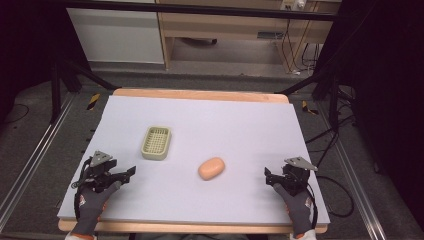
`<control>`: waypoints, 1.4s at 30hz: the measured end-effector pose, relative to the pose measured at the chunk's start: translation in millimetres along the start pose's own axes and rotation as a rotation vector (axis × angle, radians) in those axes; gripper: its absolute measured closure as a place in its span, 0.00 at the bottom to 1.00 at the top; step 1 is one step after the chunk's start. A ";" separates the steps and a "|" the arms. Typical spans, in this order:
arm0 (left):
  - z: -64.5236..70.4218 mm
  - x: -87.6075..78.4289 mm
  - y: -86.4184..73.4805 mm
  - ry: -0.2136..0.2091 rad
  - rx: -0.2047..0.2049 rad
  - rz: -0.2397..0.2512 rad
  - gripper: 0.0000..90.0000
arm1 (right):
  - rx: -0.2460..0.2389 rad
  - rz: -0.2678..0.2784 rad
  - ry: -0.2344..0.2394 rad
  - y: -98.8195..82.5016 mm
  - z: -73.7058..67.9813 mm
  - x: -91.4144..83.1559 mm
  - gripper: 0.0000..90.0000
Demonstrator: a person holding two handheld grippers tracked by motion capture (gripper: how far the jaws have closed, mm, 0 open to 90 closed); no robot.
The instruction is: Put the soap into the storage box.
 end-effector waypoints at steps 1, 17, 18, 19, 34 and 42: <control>1.4 -0.5 0.6 -0.002 0.001 0.001 0.23 | -0.001 0.000 -0.010 0.3 0.7 0.2 0.04; 40.9 -2.4 10.9 -0.104 0.056 0.007 0.23 | -0.014 -0.012 -0.006 -0.8 -1.4 2.2 0.10; 44.0 -2.4 11.5 -0.106 0.065 0.009 0.23 | -0.013 -0.013 -0.005 -0.9 -1.5 2.0 0.10; 47.0 -2.0 11.9 -0.108 0.073 0.012 0.23 | -0.012 -0.011 -0.004 -1.1 -1.9 1.9 0.10; 74.9 -1.6 21.6 -0.160 0.144 0.007 0.23 | -0.024 -0.023 0.007 -2.3 -5.7 4.5 0.10; 86.9 -1.0 38.6 -0.175 0.180 0.006 0.22 | -0.013 -0.023 -0.006 -2.3 -2.4 3.9 0.09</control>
Point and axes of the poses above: each handheld gripper's, and its own axes: x roughly forward along the jaws, y roughly out of its top, z roughly to its right, the point moved 5 cm from there along x, roughly forward along the jaws, and after that the axes turned 3 degrees about y, right-handed, at the moved point
